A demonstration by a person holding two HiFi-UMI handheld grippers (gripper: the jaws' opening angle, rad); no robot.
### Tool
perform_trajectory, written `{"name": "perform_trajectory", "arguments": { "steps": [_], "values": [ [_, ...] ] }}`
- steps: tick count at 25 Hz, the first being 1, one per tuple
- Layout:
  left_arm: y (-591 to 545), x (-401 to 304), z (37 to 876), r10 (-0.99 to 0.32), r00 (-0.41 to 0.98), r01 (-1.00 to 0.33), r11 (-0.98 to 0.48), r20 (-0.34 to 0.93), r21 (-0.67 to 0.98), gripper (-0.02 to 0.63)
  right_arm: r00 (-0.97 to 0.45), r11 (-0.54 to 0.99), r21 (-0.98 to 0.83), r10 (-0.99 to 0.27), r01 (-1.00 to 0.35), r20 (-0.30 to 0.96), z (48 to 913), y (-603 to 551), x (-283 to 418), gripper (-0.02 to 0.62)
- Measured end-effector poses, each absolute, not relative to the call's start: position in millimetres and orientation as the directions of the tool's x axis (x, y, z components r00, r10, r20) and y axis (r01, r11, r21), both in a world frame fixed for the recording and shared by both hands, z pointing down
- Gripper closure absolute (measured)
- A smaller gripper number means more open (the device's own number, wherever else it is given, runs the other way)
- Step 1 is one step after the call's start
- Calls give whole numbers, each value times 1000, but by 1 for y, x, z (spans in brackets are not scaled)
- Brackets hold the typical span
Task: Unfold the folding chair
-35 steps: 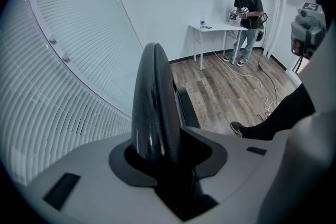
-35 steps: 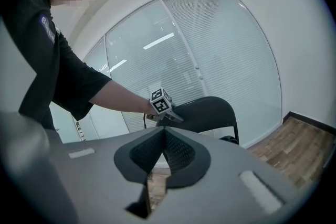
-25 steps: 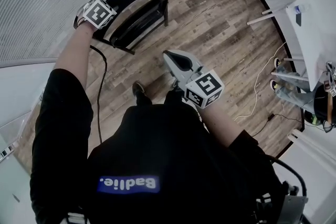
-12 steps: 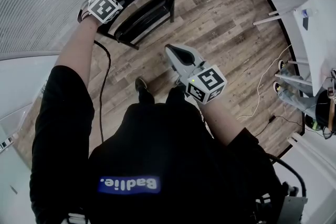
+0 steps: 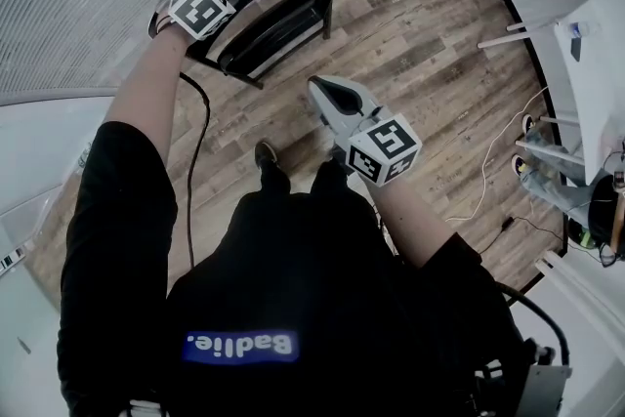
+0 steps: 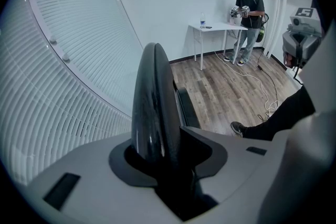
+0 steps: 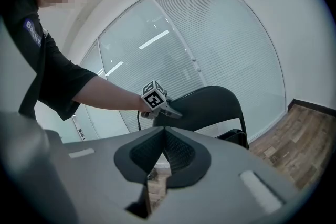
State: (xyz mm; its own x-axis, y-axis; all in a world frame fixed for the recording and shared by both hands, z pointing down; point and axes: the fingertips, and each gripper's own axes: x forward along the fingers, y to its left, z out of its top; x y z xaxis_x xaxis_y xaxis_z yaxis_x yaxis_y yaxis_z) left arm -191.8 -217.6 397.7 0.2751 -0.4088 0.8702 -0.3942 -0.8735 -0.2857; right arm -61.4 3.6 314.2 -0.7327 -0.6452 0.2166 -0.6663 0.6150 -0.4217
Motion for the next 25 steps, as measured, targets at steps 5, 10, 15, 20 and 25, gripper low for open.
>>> {"name": "perform_trajectory", "arguments": {
  "steps": [5, 10, 15, 20, 25],
  "values": [
    [-219, -193, 400, -412, 268, -401, -870, 871, -288, 480, -733, 606, -437, -642, -665, 225, 326, -5, -64, 592],
    [-218, -194, 398, -409, 273, -397, -872, 871, -286, 480, -733, 595, -453, -637, -664, 239, 334, -9, -68, 592],
    [-220, -193, 401, -406, 271, -400, -872, 873, -281, 480, -735, 582, -474, -631, -660, 249, 346, -17, -71, 592],
    [-222, -191, 402, -407, 275, -400, -872, 871, -281, 480, -735, 567, -496, -628, -658, 258, 355, -24, -72, 592],
    [-220, -190, 400, -406, 276, -401, -872, 871, -280, 480, -735, 556, -509, -624, -657, 267, 362, -28, -74, 592]
  ]
}}
